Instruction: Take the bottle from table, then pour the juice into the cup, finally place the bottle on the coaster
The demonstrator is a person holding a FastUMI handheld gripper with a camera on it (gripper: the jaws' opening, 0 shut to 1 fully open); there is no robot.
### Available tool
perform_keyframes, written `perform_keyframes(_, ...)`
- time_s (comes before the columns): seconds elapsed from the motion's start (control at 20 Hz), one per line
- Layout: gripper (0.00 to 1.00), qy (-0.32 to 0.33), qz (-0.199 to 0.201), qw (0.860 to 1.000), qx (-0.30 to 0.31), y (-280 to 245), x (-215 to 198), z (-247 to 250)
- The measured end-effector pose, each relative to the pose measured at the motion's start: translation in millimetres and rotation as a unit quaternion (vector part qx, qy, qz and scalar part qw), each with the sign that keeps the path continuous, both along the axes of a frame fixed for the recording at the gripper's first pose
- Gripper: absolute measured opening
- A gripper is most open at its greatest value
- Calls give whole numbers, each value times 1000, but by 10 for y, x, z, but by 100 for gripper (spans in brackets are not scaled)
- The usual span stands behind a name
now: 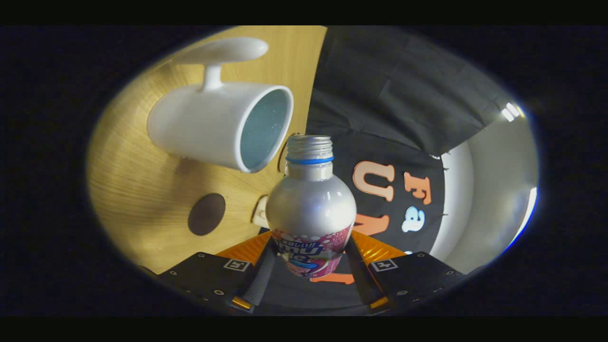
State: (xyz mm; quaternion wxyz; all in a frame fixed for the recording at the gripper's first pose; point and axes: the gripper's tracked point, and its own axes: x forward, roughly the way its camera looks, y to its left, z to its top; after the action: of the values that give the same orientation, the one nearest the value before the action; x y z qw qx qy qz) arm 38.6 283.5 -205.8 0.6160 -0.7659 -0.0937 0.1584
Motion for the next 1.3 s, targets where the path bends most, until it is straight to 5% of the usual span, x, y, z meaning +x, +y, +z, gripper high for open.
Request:
perform_keyframes(0.25, 77, 57, -15, 991, 123, 30, 27, 52)
perform_keyframes(0.4, 77, 81, -52, 970, 222, -98, 176, 85)
perform_keyframes(0.75, 77, 148, -123, 881, 433, -343, 526, 111)
perform_keyframes(1.3, 77, 269, -183, 732, 599, -488, 578, -364)
